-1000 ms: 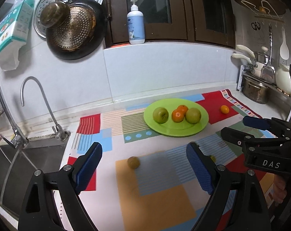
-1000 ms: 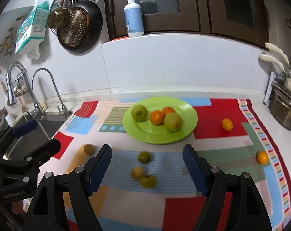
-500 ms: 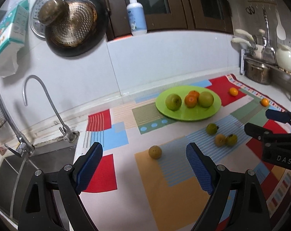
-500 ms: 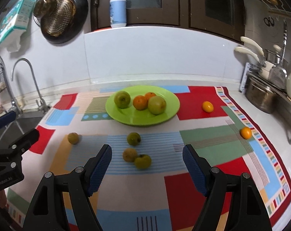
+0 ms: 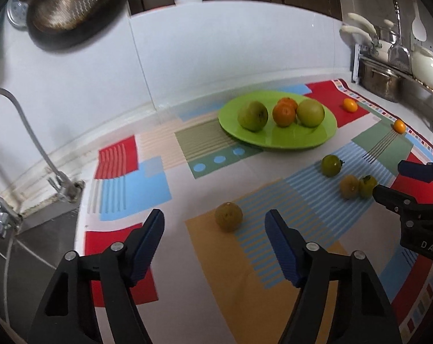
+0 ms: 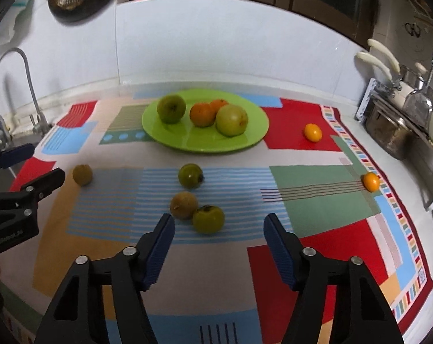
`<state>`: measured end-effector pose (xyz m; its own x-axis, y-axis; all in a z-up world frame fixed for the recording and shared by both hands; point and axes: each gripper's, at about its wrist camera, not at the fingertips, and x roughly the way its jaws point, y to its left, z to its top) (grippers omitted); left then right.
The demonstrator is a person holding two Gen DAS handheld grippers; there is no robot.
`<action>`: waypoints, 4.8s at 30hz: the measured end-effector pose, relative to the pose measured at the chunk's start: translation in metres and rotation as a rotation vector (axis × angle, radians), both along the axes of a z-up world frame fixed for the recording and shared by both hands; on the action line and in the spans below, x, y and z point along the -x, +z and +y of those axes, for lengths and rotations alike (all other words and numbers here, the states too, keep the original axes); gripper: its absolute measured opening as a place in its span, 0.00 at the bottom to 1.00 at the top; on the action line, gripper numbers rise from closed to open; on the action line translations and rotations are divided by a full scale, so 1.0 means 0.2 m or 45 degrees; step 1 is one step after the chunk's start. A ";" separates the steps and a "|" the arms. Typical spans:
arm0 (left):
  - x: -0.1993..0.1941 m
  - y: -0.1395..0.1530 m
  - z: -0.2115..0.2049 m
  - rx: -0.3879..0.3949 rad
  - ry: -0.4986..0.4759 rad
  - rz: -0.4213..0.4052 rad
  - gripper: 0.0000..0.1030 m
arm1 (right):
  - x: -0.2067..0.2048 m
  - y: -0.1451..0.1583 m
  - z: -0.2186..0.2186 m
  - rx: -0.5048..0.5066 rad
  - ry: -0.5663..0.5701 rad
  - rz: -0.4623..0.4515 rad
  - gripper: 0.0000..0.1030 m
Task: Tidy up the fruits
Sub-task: 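Grasp a small brown fruit with left tool while right tool grasps a green persimmon, then lift the brown fruit with left tool while right tool carries the persimmon over the plate, then open left tool over the plate while right tool releases the persimmon there, then withdraw both tools from the plate toward the loose fruit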
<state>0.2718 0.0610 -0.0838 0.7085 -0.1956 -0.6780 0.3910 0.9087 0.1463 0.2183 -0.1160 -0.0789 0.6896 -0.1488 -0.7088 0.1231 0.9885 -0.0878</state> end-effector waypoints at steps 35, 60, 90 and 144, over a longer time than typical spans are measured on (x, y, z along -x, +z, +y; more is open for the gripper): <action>-0.10 -0.07 -0.09 0.044 -0.101 0.136 0.27 | -0.10 -0.06 -0.04 -0.074 0.043 0.034 0.30; 0.13 0.37 -0.26 0.186 0.015 -0.097 0.27 | 0.01 0.34 -0.19 -0.163 0.281 -0.267 0.30; -0.46 0.45 -0.69 0.184 0.034 -0.097 0.27 | -0.61 0.49 -0.51 -0.217 0.473 -0.345 0.30; -0.39 0.51 -0.62 0.180 0.114 -0.149 0.65 | -0.58 0.44 -0.52 -0.183 0.397 -0.363 0.55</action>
<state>0.3493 -0.0628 0.0177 0.7996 -0.2158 -0.5604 0.2953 0.9539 0.0541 0.3351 -0.2201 0.0081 0.8566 0.1837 -0.4823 -0.1837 0.9818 0.0476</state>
